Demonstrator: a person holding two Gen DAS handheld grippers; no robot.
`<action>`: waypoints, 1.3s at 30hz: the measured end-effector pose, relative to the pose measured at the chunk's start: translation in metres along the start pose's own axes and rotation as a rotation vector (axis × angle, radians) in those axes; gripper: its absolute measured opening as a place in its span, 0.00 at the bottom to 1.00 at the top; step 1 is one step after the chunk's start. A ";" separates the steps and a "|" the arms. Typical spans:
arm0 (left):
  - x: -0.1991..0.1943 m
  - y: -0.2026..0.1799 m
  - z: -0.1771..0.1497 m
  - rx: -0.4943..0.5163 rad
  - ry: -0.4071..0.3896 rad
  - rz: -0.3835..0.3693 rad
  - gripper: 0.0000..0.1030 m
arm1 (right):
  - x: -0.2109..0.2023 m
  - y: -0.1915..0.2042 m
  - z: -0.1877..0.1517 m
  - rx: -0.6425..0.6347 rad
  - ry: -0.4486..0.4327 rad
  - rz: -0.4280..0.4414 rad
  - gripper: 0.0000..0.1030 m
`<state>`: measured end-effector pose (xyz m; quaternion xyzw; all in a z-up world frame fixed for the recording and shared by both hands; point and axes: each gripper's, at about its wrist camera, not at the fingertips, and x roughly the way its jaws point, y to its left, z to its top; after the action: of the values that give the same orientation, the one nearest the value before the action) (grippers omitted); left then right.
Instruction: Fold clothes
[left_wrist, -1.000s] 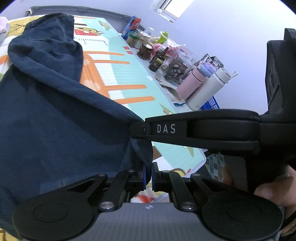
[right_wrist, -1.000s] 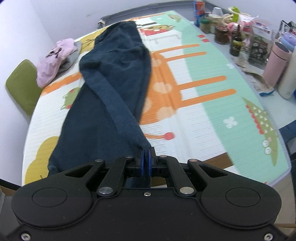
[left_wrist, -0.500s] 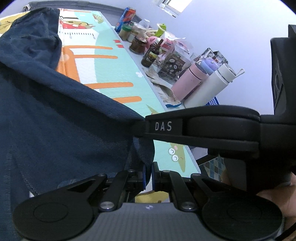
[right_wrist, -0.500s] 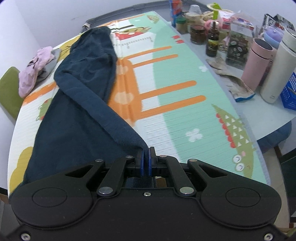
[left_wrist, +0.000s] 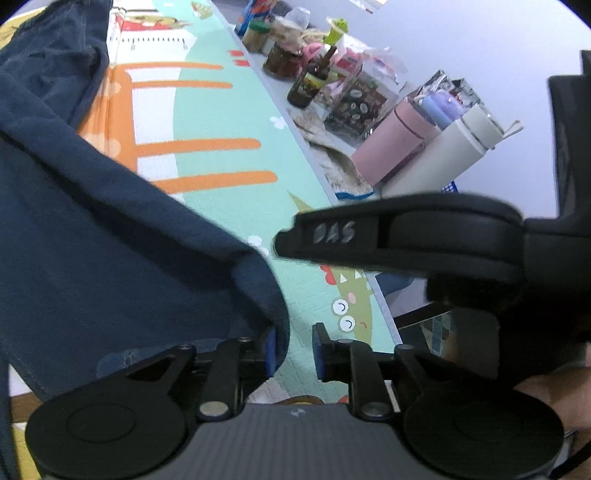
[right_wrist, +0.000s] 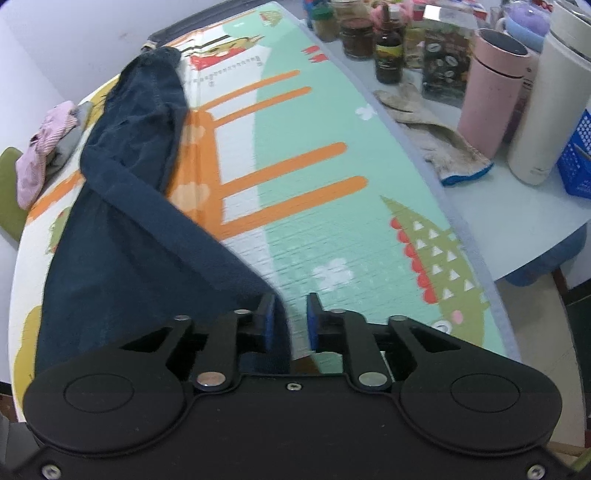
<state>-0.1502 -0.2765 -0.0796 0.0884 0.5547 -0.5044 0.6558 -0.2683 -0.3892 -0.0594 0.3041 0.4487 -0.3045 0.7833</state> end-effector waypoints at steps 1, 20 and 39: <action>0.003 -0.002 0.001 0.000 0.005 0.006 0.26 | 0.000 -0.004 0.001 -0.002 -0.011 -0.019 0.19; -0.024 -0.016 0.012 -0.008 -0.027 -0.001 0.53 | -0.021 -0.030 0.002 0.047 -0.044 0.016 0.28; -0.084 0.006 0.015 0.028 -0.110 0.062 0.59 | -0.054 0.028 -0.003 -0.054 -0.066 0.022 0.34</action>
<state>-0.1251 -0.2369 -0.0083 0.0867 0.5079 -0.4957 0.6991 -0.2716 -0.3583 -0.0069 0.2776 0.4273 -0.2937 0.8088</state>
